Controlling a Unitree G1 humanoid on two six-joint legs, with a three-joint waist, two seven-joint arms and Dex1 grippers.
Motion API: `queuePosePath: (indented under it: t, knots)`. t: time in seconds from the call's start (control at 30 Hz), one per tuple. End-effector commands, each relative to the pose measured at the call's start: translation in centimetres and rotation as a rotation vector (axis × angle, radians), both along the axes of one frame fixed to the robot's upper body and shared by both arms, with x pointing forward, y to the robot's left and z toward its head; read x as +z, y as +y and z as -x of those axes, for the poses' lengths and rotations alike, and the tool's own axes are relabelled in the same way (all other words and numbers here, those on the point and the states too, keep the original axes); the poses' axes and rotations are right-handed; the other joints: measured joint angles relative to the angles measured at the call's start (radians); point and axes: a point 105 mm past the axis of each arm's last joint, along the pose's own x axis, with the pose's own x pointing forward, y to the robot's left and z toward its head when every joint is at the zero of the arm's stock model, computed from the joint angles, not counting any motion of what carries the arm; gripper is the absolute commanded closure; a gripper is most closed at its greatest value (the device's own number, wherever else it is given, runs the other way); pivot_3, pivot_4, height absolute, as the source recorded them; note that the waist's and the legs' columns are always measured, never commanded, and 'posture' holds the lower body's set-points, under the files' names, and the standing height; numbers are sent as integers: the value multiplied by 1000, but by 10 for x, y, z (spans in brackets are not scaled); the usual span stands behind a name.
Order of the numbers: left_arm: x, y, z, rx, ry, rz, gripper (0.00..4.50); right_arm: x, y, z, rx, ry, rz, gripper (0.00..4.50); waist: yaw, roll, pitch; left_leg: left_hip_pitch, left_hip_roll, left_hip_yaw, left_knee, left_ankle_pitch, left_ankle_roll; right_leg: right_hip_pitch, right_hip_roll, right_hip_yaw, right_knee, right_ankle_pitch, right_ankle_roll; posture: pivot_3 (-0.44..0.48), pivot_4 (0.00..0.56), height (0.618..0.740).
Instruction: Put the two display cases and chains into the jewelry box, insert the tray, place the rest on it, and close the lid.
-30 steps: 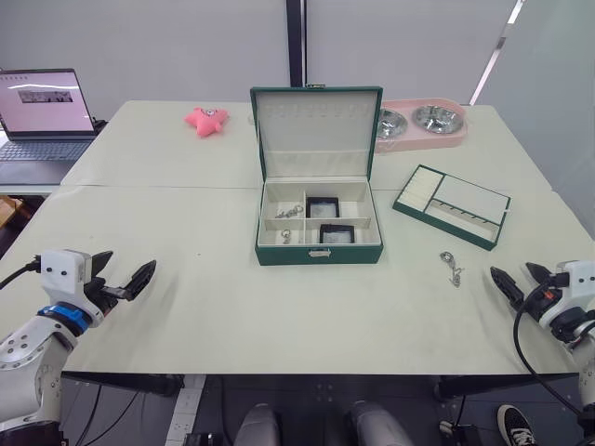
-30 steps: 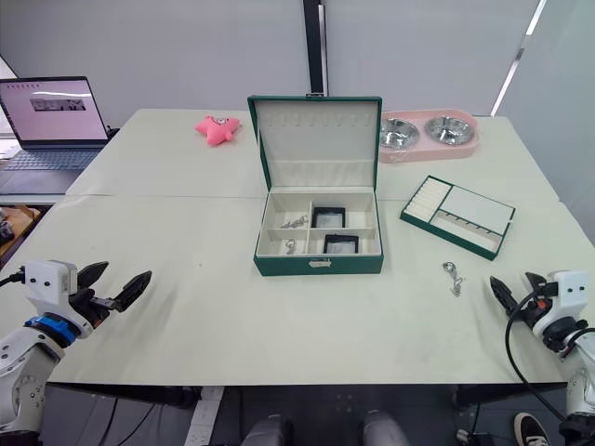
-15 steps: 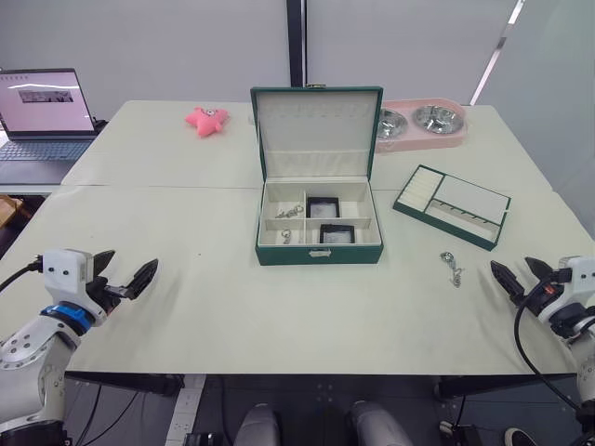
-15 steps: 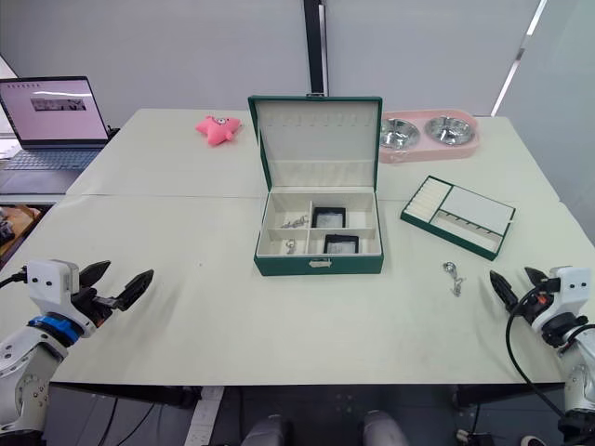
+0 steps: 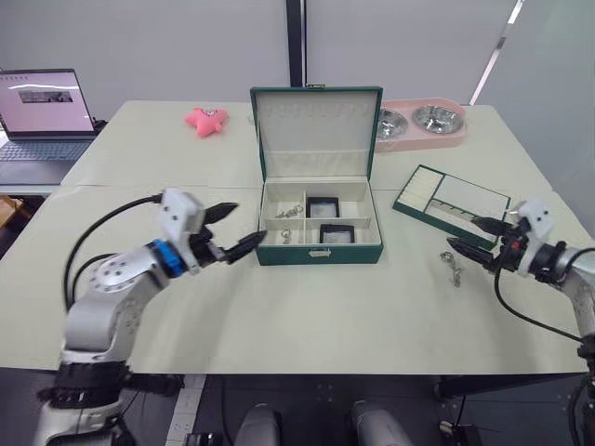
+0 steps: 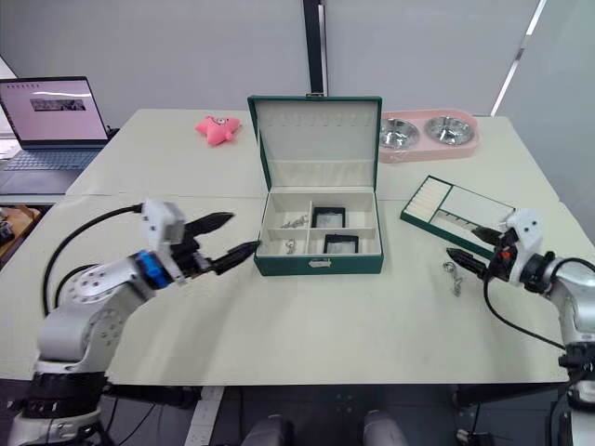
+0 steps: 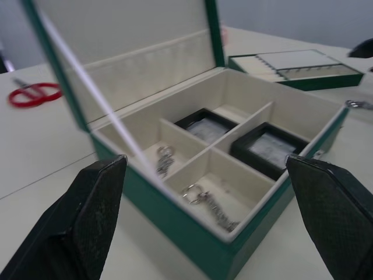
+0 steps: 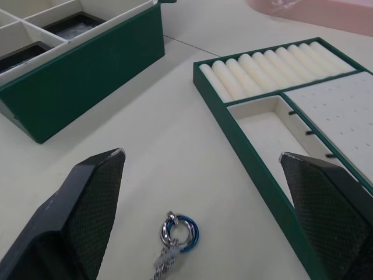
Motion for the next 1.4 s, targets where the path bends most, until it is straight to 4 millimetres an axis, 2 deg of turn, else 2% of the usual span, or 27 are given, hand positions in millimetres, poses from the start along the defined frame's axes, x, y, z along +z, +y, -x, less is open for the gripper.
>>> queuePosePath:
  t: [0.03,0.2,0.4,0.73,0.9,1.0,1.13,1.2,1.4]
  knots:
    - [11,-37,9,-154,-45,-2,0,10,-1,-12,30,-15,62,9,1,0,0,0,0,0,0,0,0,0,0,0,0,0,0,0,150,740]
    - [12,-77,14,-300,-67,4,0,7,7,-34,49,-1,101,9,0,0,0,0,0,1,0,0,0,0,0,0,-1,0,0,0,150,740]
    - [11,-106,14,-365,-94,31,0,0,9,-49,44,23,147,9,0,0,0,0,0,2,1,2,-3,0,0,0,-1,0,0,0,150,740]
    - [3,-142,9,-322,-102,109,0,-10,9,-58,7,56,157,9,0,0,0,-1,0,2,1,2,-4,0,-1,0,-1,0,0,0,150,740]
    - [1,-149,7,-276,-120,114,0,-12,6,-60,-21,61,154,9,0,0,0,-1,0,2,1,2,-4,0,-1,1,-1,0,0,0,150,740]
    - [-2,-149,6,-263,-131,91,0,-14,5,-60,-34,66,150,534,0,0,0,-1,0,2,1,2,-4,0,-1,1,-1,0,0,0,150,740]
    - [0,-150,6,-260,-132,103,0,-17,3,-61,-52,68,150,1941,0,0,0,-1,0,2,1,2,-4,0,-1,1,-1,0,0,0,150,740]
    - [1,-149,4,-258,-135,102,0,-17,3,-61,-57,67,149,2498,1,0,0,-1,0,2,1,2,-4,0,-1,1,-1,0,0,0,150,740]
    - [4,-149,4,-256,-140,110,0,-16,2,-62,-66,59,149,3853,1,0,0,-1,0,2,1,2,-4,0,-1,1,-1,0,0,0,150,740]
